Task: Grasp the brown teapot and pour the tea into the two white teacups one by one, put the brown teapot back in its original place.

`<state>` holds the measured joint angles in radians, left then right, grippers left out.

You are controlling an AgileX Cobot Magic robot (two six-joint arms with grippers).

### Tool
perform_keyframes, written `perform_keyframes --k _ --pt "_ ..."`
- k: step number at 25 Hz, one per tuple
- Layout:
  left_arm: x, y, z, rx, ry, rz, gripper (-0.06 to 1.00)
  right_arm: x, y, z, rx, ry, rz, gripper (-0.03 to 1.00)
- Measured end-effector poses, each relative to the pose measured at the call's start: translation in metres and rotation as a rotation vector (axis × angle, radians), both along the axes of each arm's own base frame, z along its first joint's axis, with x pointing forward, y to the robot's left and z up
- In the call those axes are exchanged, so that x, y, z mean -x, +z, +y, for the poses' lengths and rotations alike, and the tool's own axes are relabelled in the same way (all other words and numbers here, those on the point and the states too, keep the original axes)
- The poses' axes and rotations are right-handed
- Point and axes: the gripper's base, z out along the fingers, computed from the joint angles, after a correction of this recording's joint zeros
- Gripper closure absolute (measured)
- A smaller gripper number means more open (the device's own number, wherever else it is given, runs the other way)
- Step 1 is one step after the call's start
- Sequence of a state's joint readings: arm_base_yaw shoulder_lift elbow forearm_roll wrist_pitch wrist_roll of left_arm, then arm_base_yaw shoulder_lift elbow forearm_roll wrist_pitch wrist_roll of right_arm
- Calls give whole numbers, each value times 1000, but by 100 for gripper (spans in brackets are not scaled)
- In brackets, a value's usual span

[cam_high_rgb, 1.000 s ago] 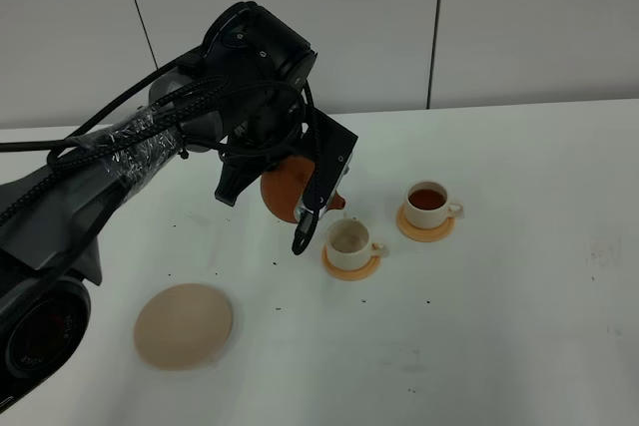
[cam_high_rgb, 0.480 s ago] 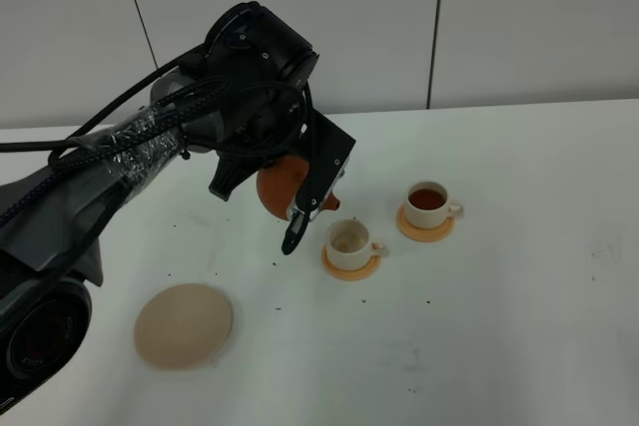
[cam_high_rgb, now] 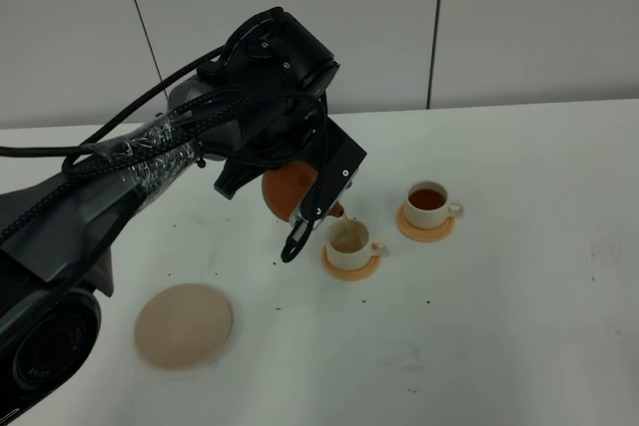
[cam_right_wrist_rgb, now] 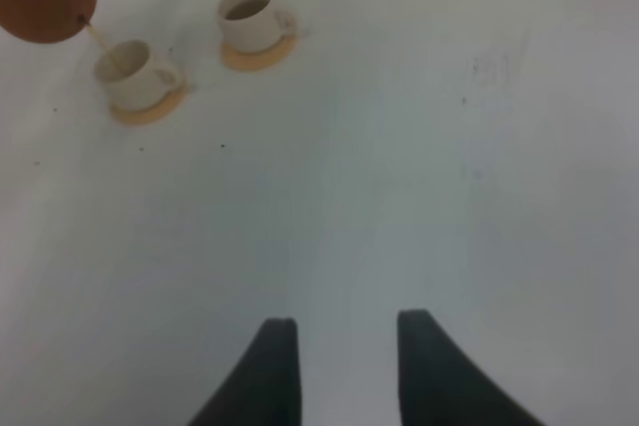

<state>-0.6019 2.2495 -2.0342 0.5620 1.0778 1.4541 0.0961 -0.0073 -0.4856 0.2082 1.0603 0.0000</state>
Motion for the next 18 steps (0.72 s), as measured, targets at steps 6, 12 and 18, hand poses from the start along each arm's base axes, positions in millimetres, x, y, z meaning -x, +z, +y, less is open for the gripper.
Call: perform_keyframes --k 6,12,18 --pt "1 0 2 -17 7 13 78 0 0 0 0 0 0 73" --pt "0 1 3 -33 4 4 78 0 0 0 0 0 0 73" --pt "0 1 3 -35 5 4 78 0 0 0 0 0 0 73"
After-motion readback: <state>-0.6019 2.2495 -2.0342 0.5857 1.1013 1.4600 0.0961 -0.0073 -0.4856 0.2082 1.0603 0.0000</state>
